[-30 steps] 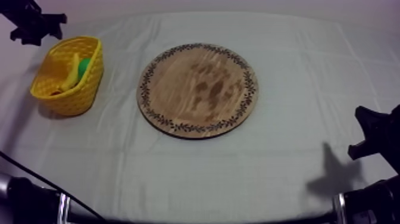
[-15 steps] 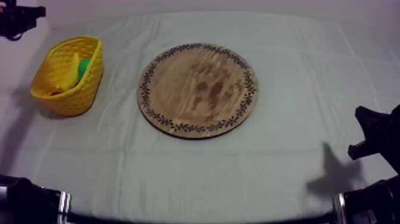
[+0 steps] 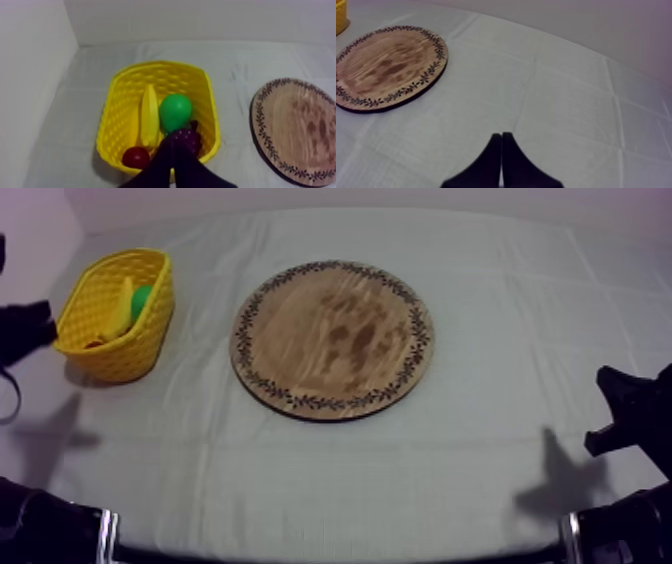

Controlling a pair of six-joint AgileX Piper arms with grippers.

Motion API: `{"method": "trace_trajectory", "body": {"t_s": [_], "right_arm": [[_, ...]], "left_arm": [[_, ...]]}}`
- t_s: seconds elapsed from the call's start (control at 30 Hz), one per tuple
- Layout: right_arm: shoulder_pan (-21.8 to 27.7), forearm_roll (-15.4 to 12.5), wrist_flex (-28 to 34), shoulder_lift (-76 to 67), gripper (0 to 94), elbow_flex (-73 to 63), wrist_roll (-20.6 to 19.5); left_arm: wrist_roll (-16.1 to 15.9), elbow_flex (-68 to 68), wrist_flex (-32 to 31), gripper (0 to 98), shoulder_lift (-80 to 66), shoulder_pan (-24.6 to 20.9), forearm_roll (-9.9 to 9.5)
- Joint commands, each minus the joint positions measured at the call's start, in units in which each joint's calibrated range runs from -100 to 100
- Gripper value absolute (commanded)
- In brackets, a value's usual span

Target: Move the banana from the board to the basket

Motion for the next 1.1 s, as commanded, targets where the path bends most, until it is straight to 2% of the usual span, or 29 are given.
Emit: {"method": "trace_trajectory", "body": {"t_s": [0.0,0.13,0.33,0.53,0.73,1.07], "right_arm": [[0.00,0.02,-0.02,0.00,0.3,-0.03,0.00],[0.00,0.02,-0.02,0.00,0.3,-0.03,0.00],[0.00,0.02,-0.02,0.00,0.3,-0.03,0.00],[0.00,0.02,-0.02,0.00,0.3,-0.03,0.00],[0.00,0.02,-0.02,0.00,0.3,-0.03,-0.02],[0.00,0.02,-0.02,0.00,0.3,-0.03,0.00]], "left_arm": [[-0.07,9.70,-0.40,0.0,-13.67,0.27,0.06],[-0.66,16.75,-1.19,0.0,-21.90,0.68,0.98],[-2.90,21.42,1.44,0.0,-29.52,0.85,4.70],[-4.03,22.85,2.32,0.0,-33.08,0.48,7.23],[-4.38,24.12,-0.24,0.0,-33.92,0.41,8.21],[-4.76,24.92,-3.08,0.0,-34.03,0.40,8.18]]}}
